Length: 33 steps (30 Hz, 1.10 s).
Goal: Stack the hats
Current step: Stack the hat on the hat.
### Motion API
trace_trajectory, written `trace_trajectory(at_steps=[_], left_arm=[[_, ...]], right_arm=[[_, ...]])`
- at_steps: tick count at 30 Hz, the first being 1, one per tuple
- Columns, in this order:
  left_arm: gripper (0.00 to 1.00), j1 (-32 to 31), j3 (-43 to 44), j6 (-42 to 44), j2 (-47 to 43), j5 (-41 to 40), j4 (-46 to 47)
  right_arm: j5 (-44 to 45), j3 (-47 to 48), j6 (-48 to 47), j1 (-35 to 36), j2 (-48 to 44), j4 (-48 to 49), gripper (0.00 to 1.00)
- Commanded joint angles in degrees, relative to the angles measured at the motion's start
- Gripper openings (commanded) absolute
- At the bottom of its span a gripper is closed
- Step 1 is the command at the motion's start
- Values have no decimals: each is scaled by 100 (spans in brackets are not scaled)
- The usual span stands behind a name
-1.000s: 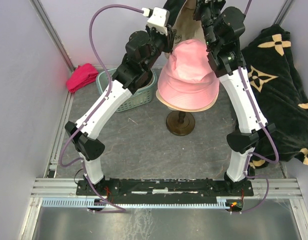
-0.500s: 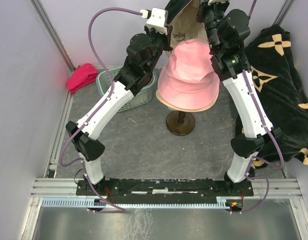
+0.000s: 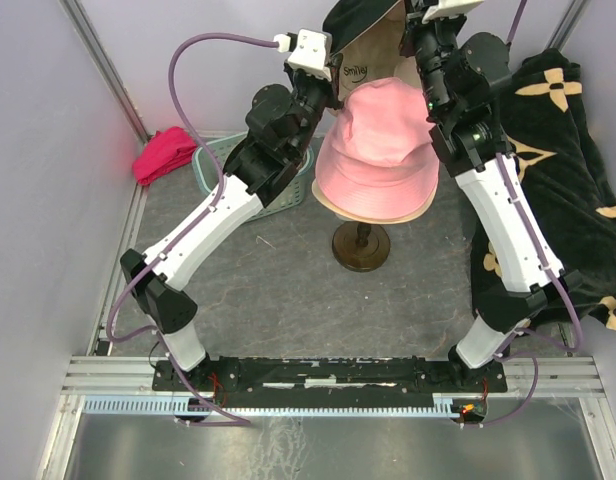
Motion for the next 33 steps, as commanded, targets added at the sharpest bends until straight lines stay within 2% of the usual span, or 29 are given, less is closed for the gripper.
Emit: trace_trajectory(at_steps=[1,16,33], left_arm=[[3,-58,-95,344,-404,-217,657],[3,-273,-676,647,-698,-376,1494],[3,-420,-1216,762,-1087,-486,2230]], right_arm=[[149,-129,-155,-27,-473,683,2],[241,-1703,-265,-24,-1423,1473,2],[373,-2877,-113,-5,-2203,2141,2]])
